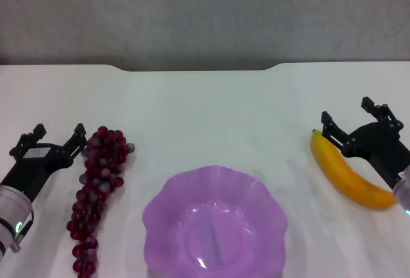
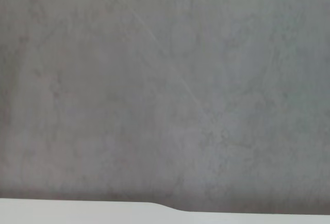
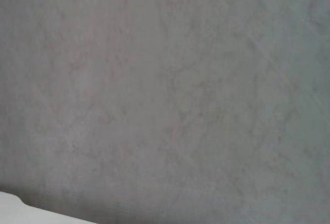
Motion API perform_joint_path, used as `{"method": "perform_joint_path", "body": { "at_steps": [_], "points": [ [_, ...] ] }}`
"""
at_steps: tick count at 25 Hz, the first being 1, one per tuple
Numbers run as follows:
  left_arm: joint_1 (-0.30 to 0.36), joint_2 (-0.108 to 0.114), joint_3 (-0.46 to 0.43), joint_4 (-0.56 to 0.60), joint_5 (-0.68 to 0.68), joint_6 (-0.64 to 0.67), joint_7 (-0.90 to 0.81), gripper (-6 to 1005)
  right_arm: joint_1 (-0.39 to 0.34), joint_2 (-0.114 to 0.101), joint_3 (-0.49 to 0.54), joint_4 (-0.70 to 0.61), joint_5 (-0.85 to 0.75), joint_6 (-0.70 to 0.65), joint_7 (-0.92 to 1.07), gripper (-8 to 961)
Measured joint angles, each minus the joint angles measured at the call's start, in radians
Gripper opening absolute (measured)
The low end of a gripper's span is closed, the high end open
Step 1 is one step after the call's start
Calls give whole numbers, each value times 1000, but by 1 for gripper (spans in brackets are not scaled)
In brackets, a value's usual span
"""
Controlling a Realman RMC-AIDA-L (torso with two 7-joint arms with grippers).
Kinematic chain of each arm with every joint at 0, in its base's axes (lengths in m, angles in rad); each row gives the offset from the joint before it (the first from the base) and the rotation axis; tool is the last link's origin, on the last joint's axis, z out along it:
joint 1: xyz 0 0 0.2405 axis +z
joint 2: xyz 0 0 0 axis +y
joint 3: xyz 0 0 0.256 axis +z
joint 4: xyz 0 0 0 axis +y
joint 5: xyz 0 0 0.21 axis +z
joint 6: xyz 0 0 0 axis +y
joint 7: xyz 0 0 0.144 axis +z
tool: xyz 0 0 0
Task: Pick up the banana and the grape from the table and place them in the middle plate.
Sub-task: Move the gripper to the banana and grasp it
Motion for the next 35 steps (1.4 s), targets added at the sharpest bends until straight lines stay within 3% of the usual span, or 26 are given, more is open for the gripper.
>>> {"method": "perform_joint_path", "body": {
  "at_steps": [23, 28, 32, 33, 35],
  "points": [
    [14, -2, 9, 8, 4, 10, 0, 892, 1, 1, 1, -12, -2, 18, -33, 896],
    [27, 1, 12, 4, -1, 7, 0, 892, 0, -7, 3, 47, -6, 57, -51, 896],
    [31, 2, 8, -6, -3, 0, 4, 891, -6, -30, 6, 99, -5, 71, -52, 893],
    [32, 2, 7, -7, -3, 0, 4, 891, -6, -45, 7, 125, -5, 89, -48, 892],
    [35, 3, 4, -9, -3, 0, 3, 891, -15, -102, 21, 222, -1, 163, -35, 891]
  ]
}}
